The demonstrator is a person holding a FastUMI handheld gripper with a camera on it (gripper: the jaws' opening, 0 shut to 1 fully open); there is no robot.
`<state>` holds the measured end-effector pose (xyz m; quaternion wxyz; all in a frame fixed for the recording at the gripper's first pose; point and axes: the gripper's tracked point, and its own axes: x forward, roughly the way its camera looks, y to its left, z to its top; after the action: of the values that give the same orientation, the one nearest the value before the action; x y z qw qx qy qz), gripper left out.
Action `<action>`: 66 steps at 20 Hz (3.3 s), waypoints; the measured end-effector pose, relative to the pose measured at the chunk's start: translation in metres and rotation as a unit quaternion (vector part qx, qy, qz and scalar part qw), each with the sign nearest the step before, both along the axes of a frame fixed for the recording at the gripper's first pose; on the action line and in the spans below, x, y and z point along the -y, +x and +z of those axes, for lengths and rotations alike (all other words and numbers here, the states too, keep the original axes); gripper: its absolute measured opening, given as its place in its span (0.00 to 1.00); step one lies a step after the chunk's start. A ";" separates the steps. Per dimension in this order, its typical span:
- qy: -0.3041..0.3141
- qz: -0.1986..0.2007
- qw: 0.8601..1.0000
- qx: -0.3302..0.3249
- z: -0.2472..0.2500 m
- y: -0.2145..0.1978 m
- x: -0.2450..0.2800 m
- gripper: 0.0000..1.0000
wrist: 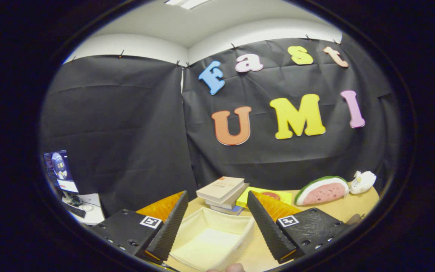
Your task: Open the storage box then place both shoes into the box .Put the left shoe in first, then the right shoe, with the right side of both shoes facing outward in a uniform manner.
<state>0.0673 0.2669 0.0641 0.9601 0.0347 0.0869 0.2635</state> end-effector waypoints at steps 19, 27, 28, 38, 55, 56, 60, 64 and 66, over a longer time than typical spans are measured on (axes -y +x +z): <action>-0.164 -0.120 0.950 -0.236 -0.221 0.020 0.283 0.96; -0.125 -0.144 0.929 -0.317 -0.272 0.027 0.288 0.90; -0.110 -0.147 0.926 -0.329 -0.276 0.028 0.288 0.81; -0.054 -0.168 0.918 -0.354 -0.280 0.026 0.287 0.00; 0.103 -0.097 0.934 -0.327 -0.101 0.014 0.090 0.00; 0.109 -0.094 0.937 -0.317 -0.087 0.015 0.075 0.00; 0.133 -0.097 0.942 -0.293 -0.054 0.021 0.013 0.00; 0.134 -0.103 0.942 -0.291 -0.070 0.024 -0.047 0.00; 0.135 -0.108 0.938 -0.302 -0.089 0.023 -0.071 0.00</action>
<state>0.0904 0.3377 -0.0248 0.8978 0.2506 0.3319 0.1449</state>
